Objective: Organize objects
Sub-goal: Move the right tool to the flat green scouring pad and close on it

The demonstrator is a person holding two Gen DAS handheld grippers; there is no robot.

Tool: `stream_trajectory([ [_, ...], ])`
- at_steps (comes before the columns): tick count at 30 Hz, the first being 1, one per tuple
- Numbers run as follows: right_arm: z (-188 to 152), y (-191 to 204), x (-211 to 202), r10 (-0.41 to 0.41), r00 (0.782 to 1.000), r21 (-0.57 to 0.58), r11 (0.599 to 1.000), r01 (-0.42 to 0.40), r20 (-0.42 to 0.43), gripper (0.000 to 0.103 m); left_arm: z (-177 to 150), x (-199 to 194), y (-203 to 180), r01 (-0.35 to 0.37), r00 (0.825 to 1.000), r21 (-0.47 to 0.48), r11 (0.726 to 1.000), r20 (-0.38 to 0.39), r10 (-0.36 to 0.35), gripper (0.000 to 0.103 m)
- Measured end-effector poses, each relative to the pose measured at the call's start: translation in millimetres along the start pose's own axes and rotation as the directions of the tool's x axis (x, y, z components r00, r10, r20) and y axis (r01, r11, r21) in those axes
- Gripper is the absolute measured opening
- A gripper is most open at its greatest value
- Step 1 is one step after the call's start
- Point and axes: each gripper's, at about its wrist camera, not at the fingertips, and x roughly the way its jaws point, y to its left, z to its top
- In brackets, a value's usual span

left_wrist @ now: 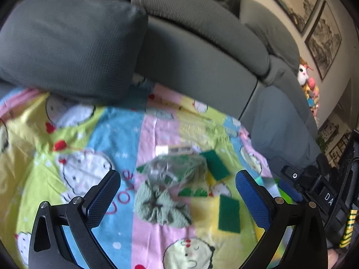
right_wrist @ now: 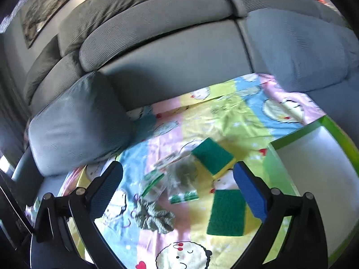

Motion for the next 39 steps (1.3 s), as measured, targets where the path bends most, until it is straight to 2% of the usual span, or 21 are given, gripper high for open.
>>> stream_trajectory([
  [3, -14, -11, 19, 0.008, 0.997, 0.006, 1.000, -0.008, -0.076, 0.090, -15, 20, 14, 0.020, 0.993, -0.062, 0.998, -0.116, -0.027, 0.101],
  [4, -17, -14, 25, 0.008, 0.995, 0.019, 1.000, -0.006, -0.104, 0.084, -18, 24, 15, 0.016, 0.990, -0.068, 0.998, -0.140, -0.025, 0.099],
  [6, -23, -21, 35, 0.036, 0.987, 0.055, 0.998, -0.028, -0.153, 0.080, -23, 29, 14, 0.002, 0.985, -0.056, 0.998, -0.173, -0.012, 0.095],
  [8, -28, -26, 37, 0.057, 0.983, 0.080, 0.996, -0.044, -0.174, 0.080, -29, 33, 11, -0.005, 0.981, -0.043, 0.999, -0.194, -0.003, 0.094],
  [12, -34, -31, 40, 0.067, 0.975, 0.121, 0.992, -0.042, -0.210, 0.080, -40, 45, 5, 0.040, 0.962, -0.048, 0.998, -0.266, -0.052, 0.092],
  [14, -38, -35, 42, 0.068, 0.970, 0.140, 0.990, -0.036, -0.233, 0.080, -43, 52, 2, 0.031, 0.955, -0.035, 0.999, -0.295, -0.039, 0.091],
  [17, -42, -43, 47, 0.042, 0.963, 0.158, 0.987, 0.001, -0.268, 0.080, -49, 56, -4, 0.000, 0.948, 0.006, 1.000, -0.318, 0.002, 0.091],
  [21, -45, -54, 55, -0.019, 0.952, 0.166, 0.983, 0.073, -0.305, 0.080, -53, 56, -12, 0.055, 0.943, 0.006, 0.998, -0.329, -0.050, 0.089],
  [23, -47, -59, 58, -0.046, 0.946, 0.164, 0.981, 0.104, -0.322, 0.080, -54, 58, -19, 0.077, 0.942, 0.023, 0.997, -0.330, -0.065, 0.080],
  [24, -47, -62, 60, -0.051, 0.943, 0.164, 0.980, 0.110, -0.329, 0.080, -56, 59, -23, 0.088, 0.940, 0.030, 0.996, -0.333, -0.073, 0.080],
  [33, -53, -86, 72, -0.015, 0.925, 0.248, 0.962, 0.117, -0.380, 0.080, -71, 79, -56, 0.185, 0.902, 0.063, 0.981, -0.406, -0.144, 0.080],
  [37, -55, -93, 74, 0.006, 0.923, 0.280, 0.954, 0.110, -0.384, 0.080, -76, 91, -62, 0.207, 0.883, 0.052, 0.977, -0.439, -0.164, 0.080],
  [38, -55, -93, 75, 0.009, 0.922, 0.283, 0.953, 0.110, -0.387, 0.079, -77, 94, -64, 0.215, 0.878, 0.051, 0.975, -0.448, -0.170, 0.077],
  [39, -55, -94, 76, 0.011, 0.920, 0.286, 0.952, 0.110, -0.391, 0.076, -79, 97, -66, 0.225, 0.873, 0.048, 0.973, -0.453, -0.180, 0.069],
])
